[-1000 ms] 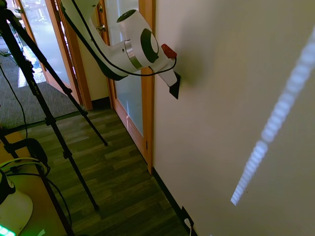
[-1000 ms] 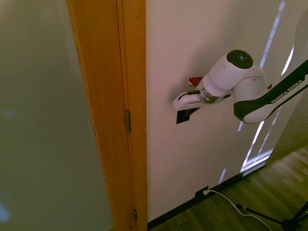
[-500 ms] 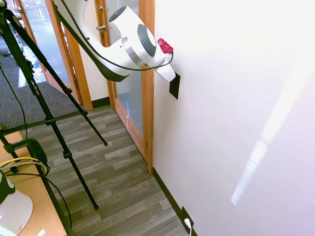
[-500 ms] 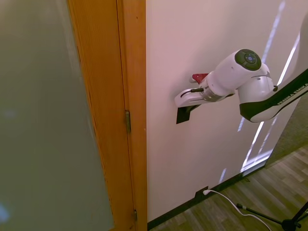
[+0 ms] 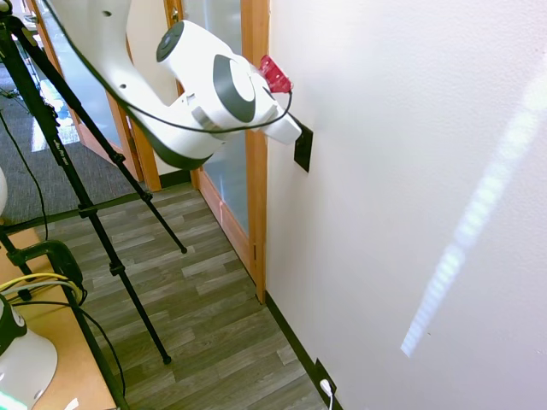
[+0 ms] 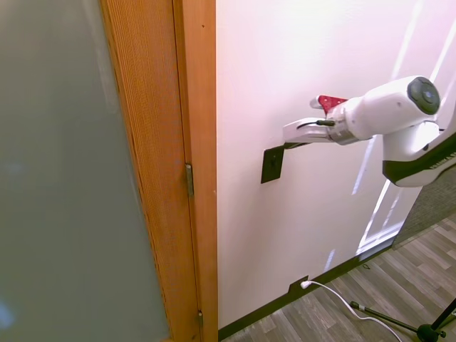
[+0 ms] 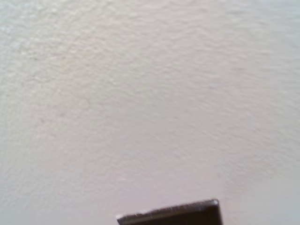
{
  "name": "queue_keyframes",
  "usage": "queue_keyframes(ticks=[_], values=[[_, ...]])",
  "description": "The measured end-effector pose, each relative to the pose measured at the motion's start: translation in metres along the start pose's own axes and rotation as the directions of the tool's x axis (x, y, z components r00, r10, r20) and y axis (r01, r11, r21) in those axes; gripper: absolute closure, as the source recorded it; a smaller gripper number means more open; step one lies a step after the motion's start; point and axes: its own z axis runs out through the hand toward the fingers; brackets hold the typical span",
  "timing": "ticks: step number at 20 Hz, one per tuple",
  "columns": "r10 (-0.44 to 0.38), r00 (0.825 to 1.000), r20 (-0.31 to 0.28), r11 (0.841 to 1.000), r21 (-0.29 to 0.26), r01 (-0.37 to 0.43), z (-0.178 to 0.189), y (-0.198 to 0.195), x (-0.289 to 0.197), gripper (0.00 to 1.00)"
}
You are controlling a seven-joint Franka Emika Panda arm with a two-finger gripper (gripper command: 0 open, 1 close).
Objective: Turn on the light
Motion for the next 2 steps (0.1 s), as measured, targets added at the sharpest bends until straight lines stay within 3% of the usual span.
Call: queue_keyframes(ticks=[2], values=[[-0.01, 1.0, -0.029, 1.0, 0.014, 0.011, -0.0173, 0.0187, -0.011, 0.0]])
